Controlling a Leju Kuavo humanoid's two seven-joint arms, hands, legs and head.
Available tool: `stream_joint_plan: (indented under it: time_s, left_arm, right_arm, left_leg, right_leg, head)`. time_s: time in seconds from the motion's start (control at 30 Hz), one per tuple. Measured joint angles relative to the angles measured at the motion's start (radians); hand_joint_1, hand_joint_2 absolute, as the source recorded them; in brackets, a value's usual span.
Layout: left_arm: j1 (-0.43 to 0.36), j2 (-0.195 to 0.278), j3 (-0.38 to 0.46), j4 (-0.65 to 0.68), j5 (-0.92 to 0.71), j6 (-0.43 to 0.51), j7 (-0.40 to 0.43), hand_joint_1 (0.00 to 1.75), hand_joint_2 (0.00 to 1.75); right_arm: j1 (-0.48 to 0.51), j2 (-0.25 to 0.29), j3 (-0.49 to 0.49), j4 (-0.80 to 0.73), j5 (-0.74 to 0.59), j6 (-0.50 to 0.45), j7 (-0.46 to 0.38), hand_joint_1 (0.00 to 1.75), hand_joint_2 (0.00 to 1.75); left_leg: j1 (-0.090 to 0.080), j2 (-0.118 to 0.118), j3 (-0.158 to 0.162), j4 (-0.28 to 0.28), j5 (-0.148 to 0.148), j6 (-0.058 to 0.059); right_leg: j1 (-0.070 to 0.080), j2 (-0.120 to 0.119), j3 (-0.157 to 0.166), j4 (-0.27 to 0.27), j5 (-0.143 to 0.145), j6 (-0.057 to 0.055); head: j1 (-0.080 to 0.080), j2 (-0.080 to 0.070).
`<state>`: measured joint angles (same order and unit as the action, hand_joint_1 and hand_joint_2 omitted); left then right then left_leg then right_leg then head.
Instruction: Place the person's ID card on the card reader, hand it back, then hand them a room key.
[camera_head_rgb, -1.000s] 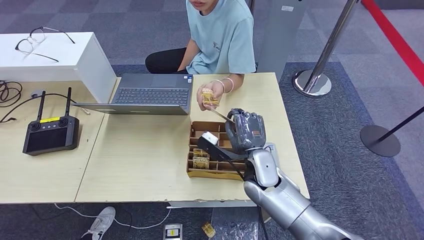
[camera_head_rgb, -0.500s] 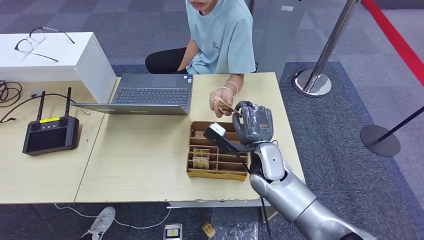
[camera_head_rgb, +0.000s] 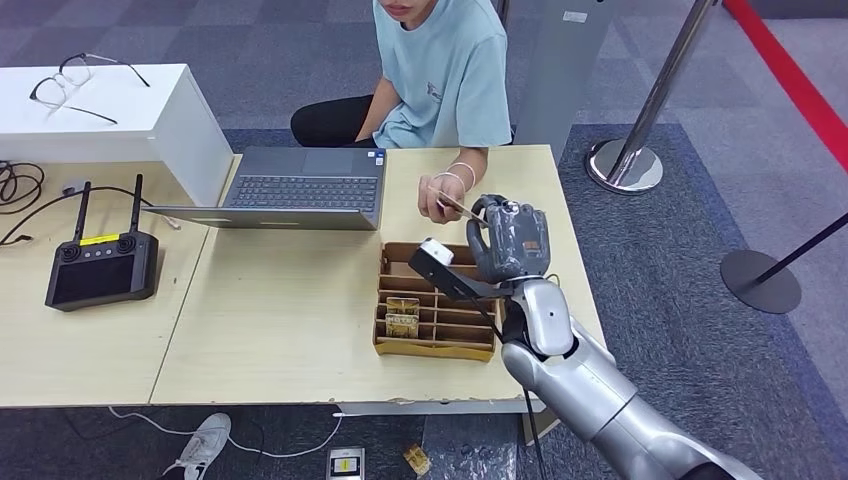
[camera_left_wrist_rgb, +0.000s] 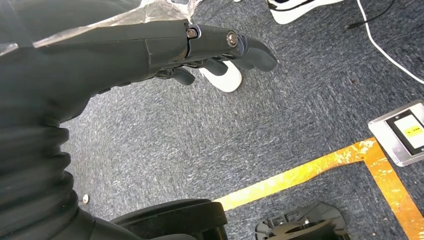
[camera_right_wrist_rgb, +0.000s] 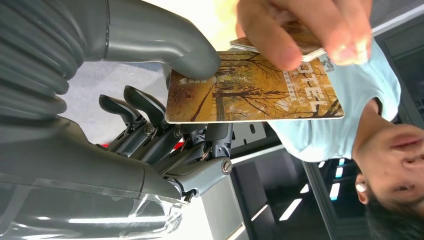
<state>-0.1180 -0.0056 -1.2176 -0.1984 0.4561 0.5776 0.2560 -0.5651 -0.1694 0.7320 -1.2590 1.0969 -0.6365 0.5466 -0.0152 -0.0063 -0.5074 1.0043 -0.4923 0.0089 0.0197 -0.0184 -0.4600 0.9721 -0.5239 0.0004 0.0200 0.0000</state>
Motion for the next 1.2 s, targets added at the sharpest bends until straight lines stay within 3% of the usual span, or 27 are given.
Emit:
stream_joint_plan:
  time_s: [0.63,0.67,0.8,0.83,1.2]
  left_arm:
    - [0.0,0.0,0.0,0.0,-0.001,0.0,0.004,0.0,1.75]
    - [0.0,0.0,0.0,0.0,-0.001,-0.001,0.005,0.0,1.75]
    - [0.0,0.0,0.0,0.0,-0.002,-0.004,0.01,0.0,1.75]
    - [0.0,0.0,0.0,0.0,-0.002,-0.004,0.01,0.0,1.75]
    - [-0.001,0.0,0.0,0.0,0.0,-0.002,0.008,0.0,1.75]
  right_arm:
    - [0.001,0.002,0.001,0.036,-0.011,-0.002,-0.002,1.71,1.75]
    - [0.001,0.002,0.001,0.038,-0.011,-0.001,-0.002,1.64,1.75]
    - [0.003,0.003,0.006,0.049,-0.016,0.003,-0.005,0.1,1.75]
    - [0.003,0.004,0.007,0.053,-0.017,0.004,-0.006,0.0,1.75]
    - [0.011,0.01,0.012,0.072,-0.005,-0.018,-0.023,0.0,1.75]
  left_leg:
    - [0.0,0.0,0.0,0.0,0.0,0.0]
    - [0.0,0.0,0.0,0.0,0.0,0.0]
    - [0.0,0.0,0.0,0.0,0.0,0.0]
    - [0.0,0.0,0.0,0.0,0.0,0.0]
    - [0.0,0.0,-0.001,0.0,0.0,0.0]
  right_leg:
    - [0.0,0.0,0.0,0.0,0.0,0.0]
    - [0.0,0.0,0.0,0.0,0.0,0.0]
    - [0.0,0.0,0.0,0.0,0.0,0.0]
    - [0.0,0.0,0.0,0.0,0.0,0.0]
    - [0.0,0.0,-0.001,0.0,0.0,0.0]
  head:
    - [0.0,0.0]
    - [0.0,0.0]
    - [0.0,0.0]
    - [0.0,0.0]
    - [0.0,0.0]
